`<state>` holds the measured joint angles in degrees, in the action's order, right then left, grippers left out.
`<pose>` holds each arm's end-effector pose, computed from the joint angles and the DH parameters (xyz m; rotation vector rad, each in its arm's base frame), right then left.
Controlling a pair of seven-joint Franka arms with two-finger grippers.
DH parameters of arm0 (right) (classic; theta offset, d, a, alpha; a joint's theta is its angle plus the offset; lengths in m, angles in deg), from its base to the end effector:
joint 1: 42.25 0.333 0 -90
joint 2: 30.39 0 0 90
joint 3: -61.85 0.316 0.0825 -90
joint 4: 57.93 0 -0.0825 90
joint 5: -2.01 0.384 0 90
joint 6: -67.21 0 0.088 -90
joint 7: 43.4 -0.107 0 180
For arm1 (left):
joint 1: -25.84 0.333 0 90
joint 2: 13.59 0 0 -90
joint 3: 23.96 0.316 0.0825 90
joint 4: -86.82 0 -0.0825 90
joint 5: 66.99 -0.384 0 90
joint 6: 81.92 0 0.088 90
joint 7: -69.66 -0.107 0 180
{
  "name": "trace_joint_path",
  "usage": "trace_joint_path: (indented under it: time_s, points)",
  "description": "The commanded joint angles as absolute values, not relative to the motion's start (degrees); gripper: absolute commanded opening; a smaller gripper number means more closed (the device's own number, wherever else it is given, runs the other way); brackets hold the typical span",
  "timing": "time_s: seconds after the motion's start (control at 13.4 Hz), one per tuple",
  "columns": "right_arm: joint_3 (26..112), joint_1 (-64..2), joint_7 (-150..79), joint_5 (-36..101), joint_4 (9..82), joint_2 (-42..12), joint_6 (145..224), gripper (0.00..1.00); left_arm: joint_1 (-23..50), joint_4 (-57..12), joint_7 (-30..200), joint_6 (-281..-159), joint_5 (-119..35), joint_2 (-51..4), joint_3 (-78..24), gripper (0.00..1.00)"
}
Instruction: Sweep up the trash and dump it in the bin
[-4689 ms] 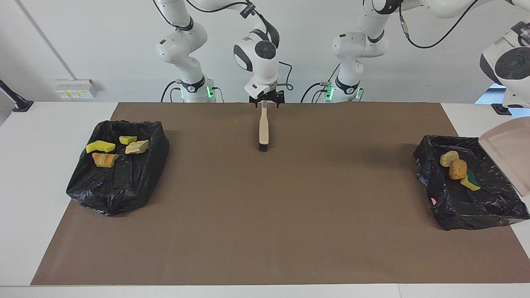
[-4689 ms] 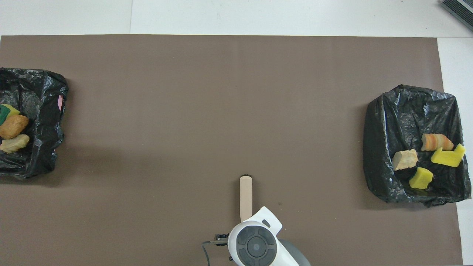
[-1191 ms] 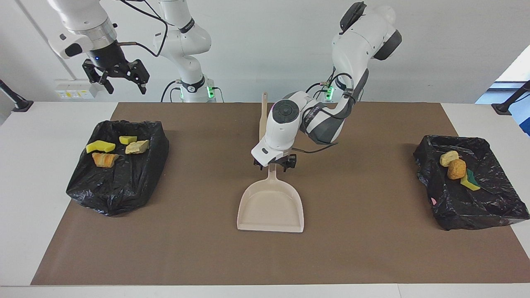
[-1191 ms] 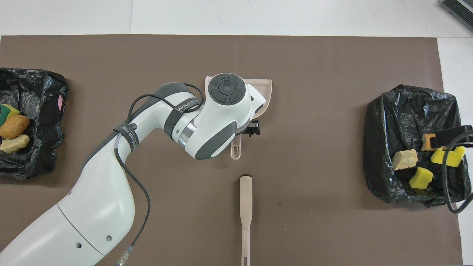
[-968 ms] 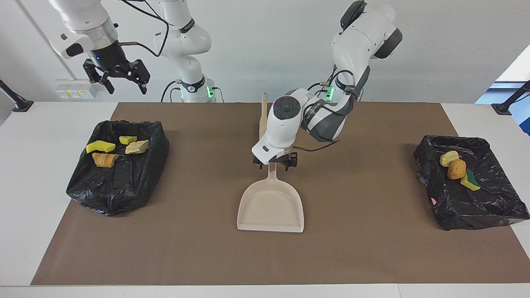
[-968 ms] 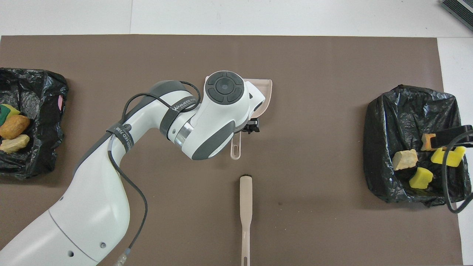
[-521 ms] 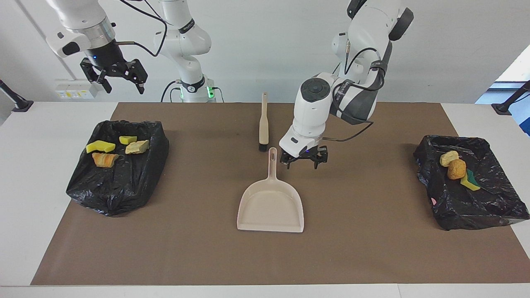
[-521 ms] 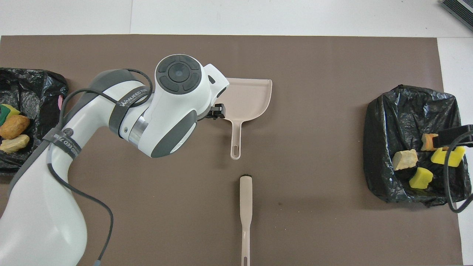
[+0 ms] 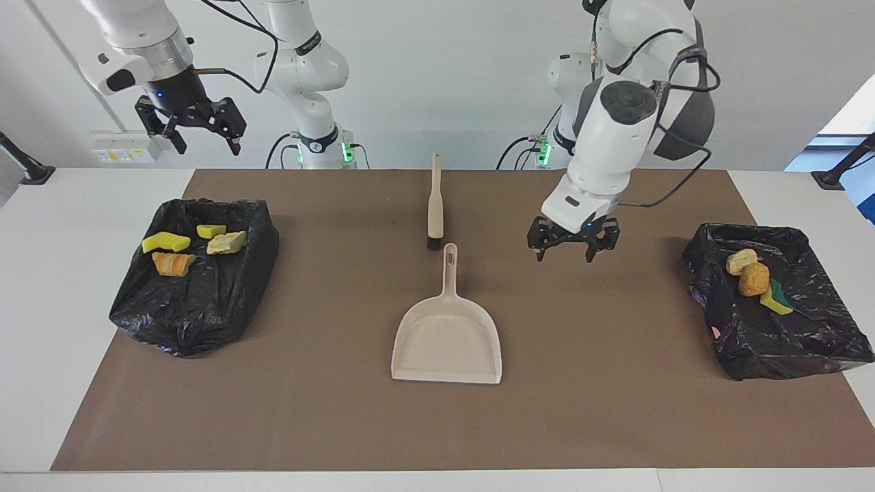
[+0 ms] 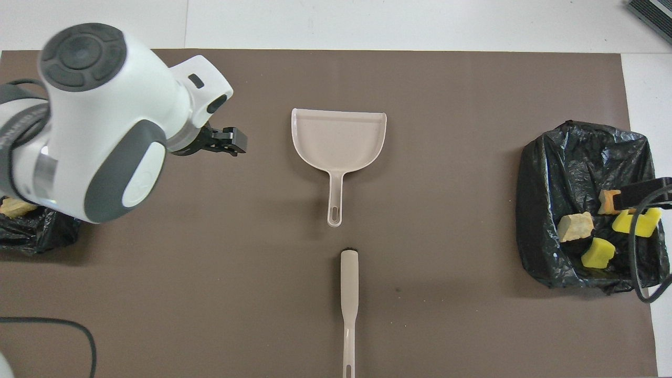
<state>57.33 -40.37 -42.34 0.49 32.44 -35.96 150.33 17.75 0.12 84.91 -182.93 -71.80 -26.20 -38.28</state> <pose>0.5105 -0.0290 0.6628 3.1231 -0.0467 -0.0472 0.5923 -0.2201 0.5421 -3.1185 0.2073 -0.0686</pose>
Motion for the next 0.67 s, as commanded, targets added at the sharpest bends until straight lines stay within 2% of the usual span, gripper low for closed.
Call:
trace_joint_path:
  time_s: [0.0, 0.3, 0.6]
  points:
    - [58.07, -41.55, -41.29, 0.69, 31.63, -35.66, 149.91, 1.0, 16.79, -2.48, 77.16, -179.06, -69.46, -20.02, -32.68, 1.0]
    - [58.07, -41.55, -41.29, 0.69, 31.63, -35.66, 149.91, 1.0, 14.85, -1.6, 68.79, -173.26, -67.87, -14.13, -23.62, 1.0]
    - [58.07, -41.55, -41.29, 0.69, 31.63, -35.66, 149.91, 1.0, 15.55, 2.7, 67.37, -167.46, -66.12, -13.33, -21.24, 1.0]
